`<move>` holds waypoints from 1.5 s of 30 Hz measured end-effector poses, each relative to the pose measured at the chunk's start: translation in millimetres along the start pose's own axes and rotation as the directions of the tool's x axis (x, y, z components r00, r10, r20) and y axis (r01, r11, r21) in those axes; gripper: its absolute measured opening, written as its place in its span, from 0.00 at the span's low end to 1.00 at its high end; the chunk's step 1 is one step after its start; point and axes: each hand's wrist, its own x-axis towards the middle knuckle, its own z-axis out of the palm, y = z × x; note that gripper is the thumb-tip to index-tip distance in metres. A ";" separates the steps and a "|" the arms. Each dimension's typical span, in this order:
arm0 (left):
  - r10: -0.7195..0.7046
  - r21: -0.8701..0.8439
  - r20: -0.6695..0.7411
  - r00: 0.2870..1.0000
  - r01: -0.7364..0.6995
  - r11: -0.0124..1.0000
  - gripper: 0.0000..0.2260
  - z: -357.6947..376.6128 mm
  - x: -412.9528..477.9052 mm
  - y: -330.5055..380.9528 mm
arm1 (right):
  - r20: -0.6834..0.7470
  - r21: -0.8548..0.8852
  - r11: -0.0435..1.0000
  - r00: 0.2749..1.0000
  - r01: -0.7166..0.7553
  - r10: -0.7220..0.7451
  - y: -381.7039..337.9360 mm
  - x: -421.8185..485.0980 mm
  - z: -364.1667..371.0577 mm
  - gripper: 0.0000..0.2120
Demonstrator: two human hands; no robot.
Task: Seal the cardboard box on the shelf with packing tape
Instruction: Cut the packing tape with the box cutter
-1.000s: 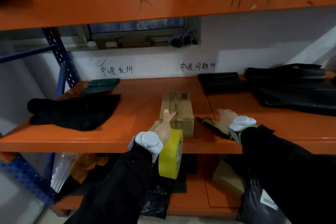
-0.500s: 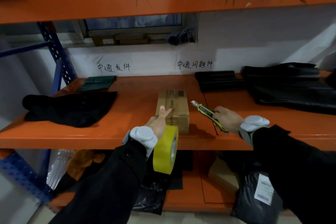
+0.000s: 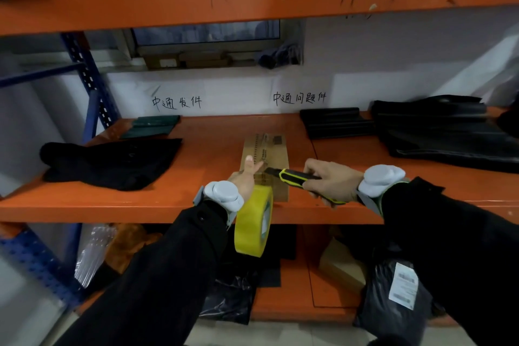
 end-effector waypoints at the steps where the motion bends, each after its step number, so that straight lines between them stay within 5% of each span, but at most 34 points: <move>1: 0.002 0.005 -0.009 1.000 -0.002 1.000 0.26 0.2 0.3 0.5 | -0.006 -0.032 0.999 1.000 0.011 -0.011 -1.7 -0.2 1.7 0.05; 7: -0.003 0.038 -0.007 1.000 0.003 0.999 0.26 -0.2 1.2 1.4 | -0.013 -0.361 0.924 0.990 0.127 -0.142 -0.3 6.2 4.1 0.13; 45: 0.003 0.140 0.095 0.996 -0.016 0.990 0.33 -4.5 19.4 1.0 | -0.015 -0.426 0.883 0.974 0.199 -0.227 8.0 36.1 -1.5 0.15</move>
